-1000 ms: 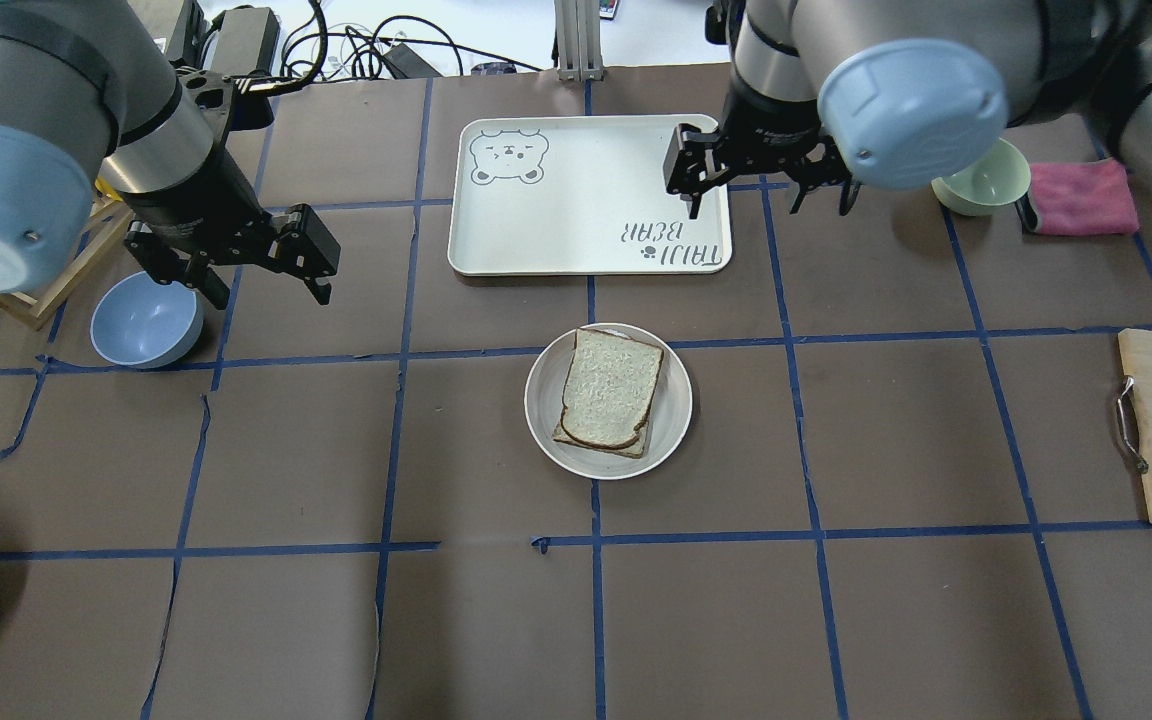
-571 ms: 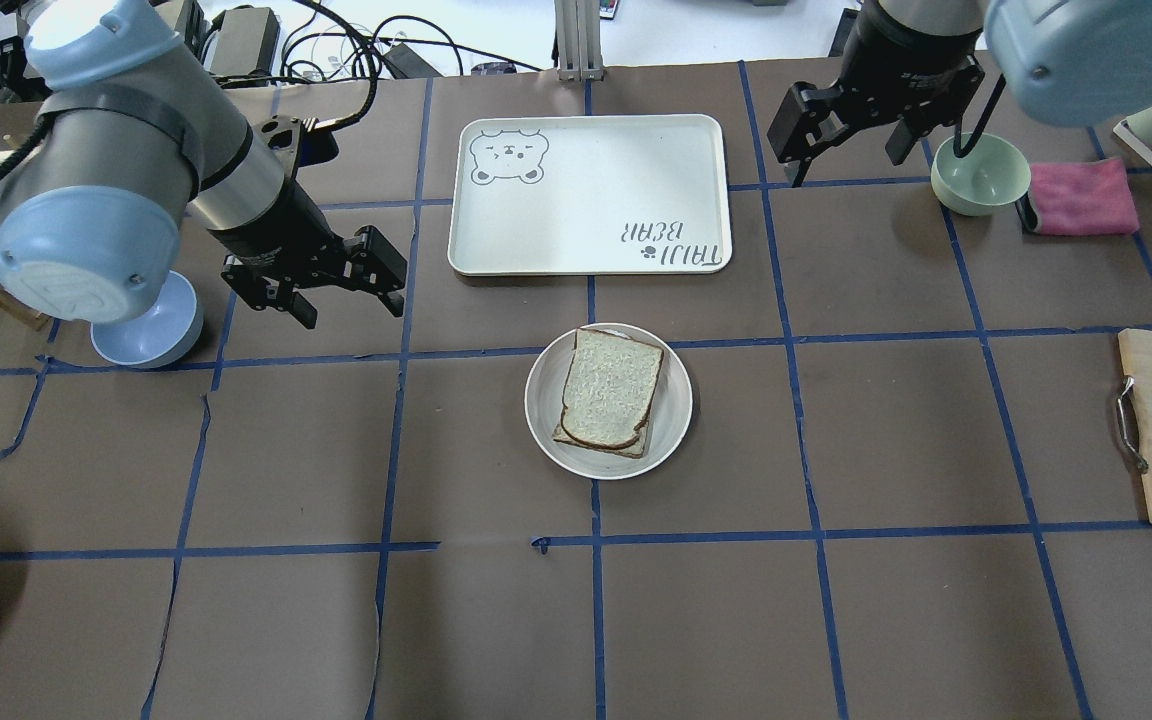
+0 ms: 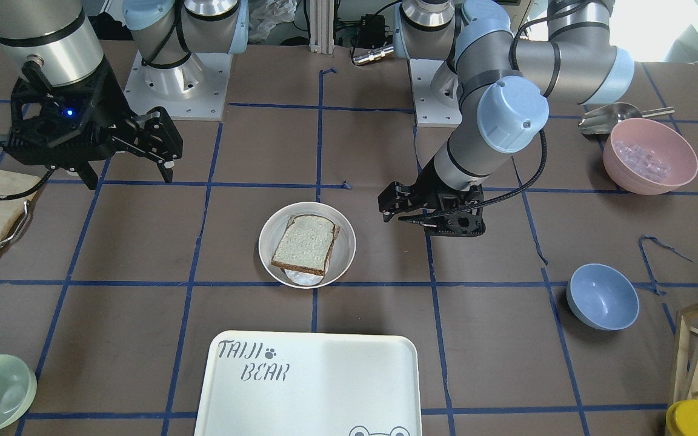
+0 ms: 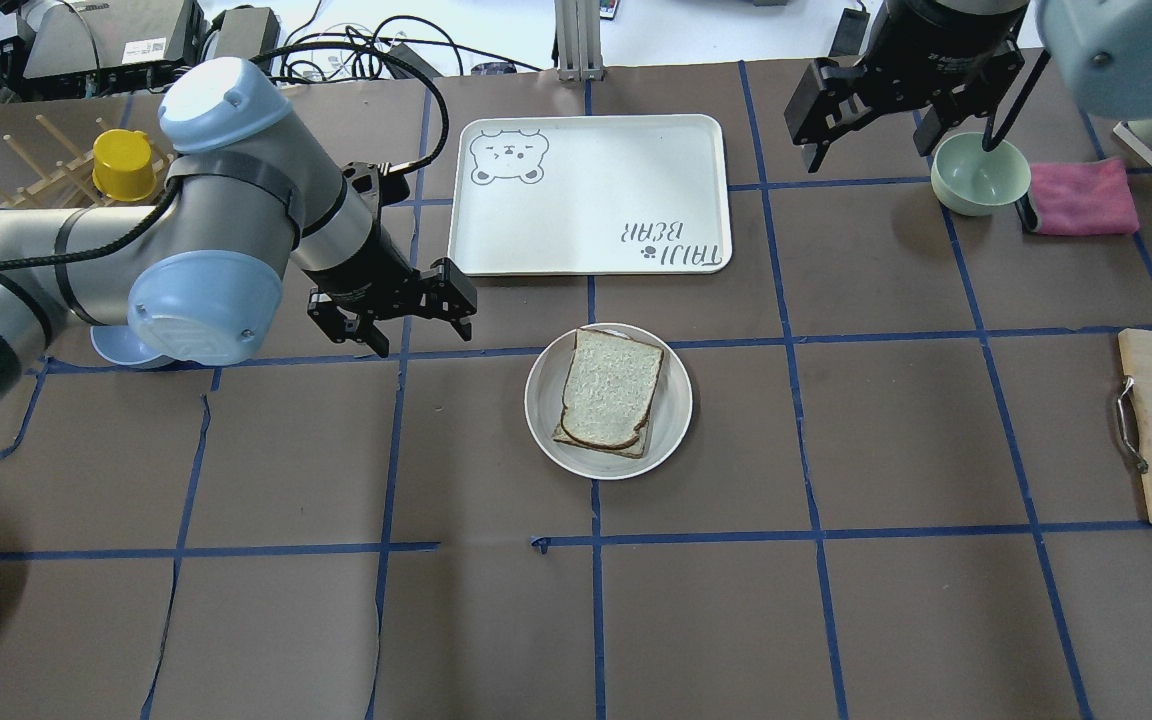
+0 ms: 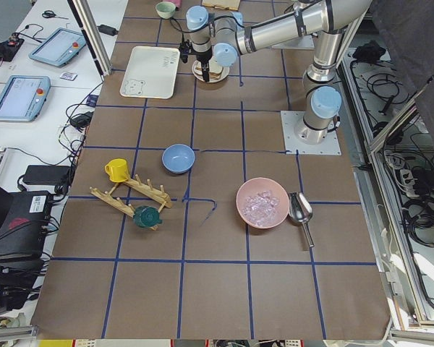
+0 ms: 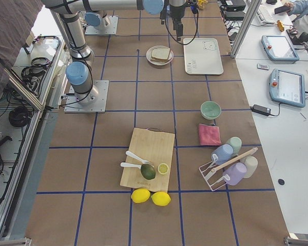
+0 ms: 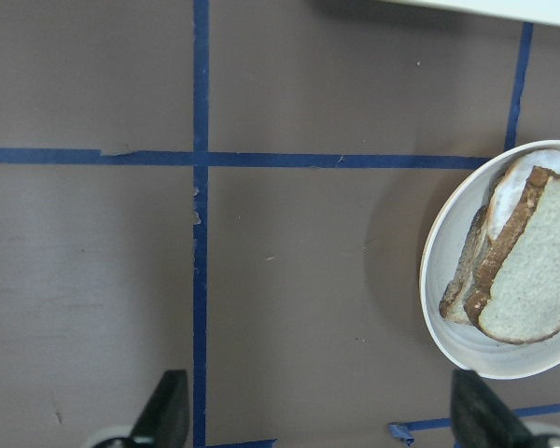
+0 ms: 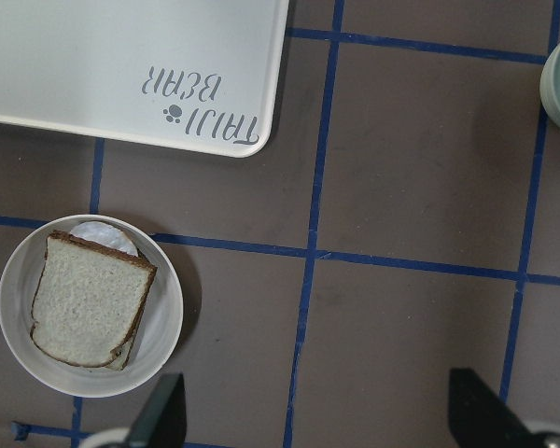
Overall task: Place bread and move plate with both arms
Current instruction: 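Move the left gripper toward the plate rim while the right arm returns to rest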
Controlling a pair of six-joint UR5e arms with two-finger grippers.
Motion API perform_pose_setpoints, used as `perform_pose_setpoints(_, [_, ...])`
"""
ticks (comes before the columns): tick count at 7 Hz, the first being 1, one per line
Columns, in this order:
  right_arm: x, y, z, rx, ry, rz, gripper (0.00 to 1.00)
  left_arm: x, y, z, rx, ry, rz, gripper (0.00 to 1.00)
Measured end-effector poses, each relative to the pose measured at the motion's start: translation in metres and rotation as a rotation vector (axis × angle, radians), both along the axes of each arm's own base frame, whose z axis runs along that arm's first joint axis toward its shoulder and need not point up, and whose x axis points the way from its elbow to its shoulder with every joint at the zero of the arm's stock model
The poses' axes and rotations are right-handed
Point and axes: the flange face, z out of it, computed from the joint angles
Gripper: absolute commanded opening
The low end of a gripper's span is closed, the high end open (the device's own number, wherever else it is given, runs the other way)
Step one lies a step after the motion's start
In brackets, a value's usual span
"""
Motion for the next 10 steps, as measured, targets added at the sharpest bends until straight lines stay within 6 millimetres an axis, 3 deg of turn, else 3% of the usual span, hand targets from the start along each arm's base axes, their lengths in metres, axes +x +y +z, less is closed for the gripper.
perform_pose_setpoints(2, [0.026, 0.008, 0.001, 0.008, 0.015, -0.031, 1.00, -0.009, -0.009, -0.028, 0.014, -0.006, -0.017, 1.00])
perform_pose_setpoints(4, [0.020, 0.007, -0.002, 0.016, 0.040, -0.043, 1.00, -0.029, -0.015, -0.053, -0.019, -0.049, -0.052, 1.00])
perform_pose_setpoints(5, [0.013, 0.007, 0.000, 0.014, 0.040, -0.054, 1.00, -0.040, -0.017, -0.067, -0.026, -0.079, -0.061, 0.83])
perform_pose_setpoints(6, [0.010, 0.008, 0.003, 0.006, 0.039, -0.058, 1.00, -0.049, -0.018, -0.080, -0.027, -0.091, -0.056, 0.80])
perform_pose_setpoints(7, [0.009, 0.009, 0.007, -0.006, 0.036, -0.060, 1.00, -0.058, -0.017, -0.092, -0.029, -0.093, -0.054, 0.67])
perform_pose_setpoints(10, [0.011, 0.011, 0.007, -0.002, 0.036, -0.059, 1.00, -0.078, -0.006, -0.122, 0.007, -0.061, -0.011, 0.67])
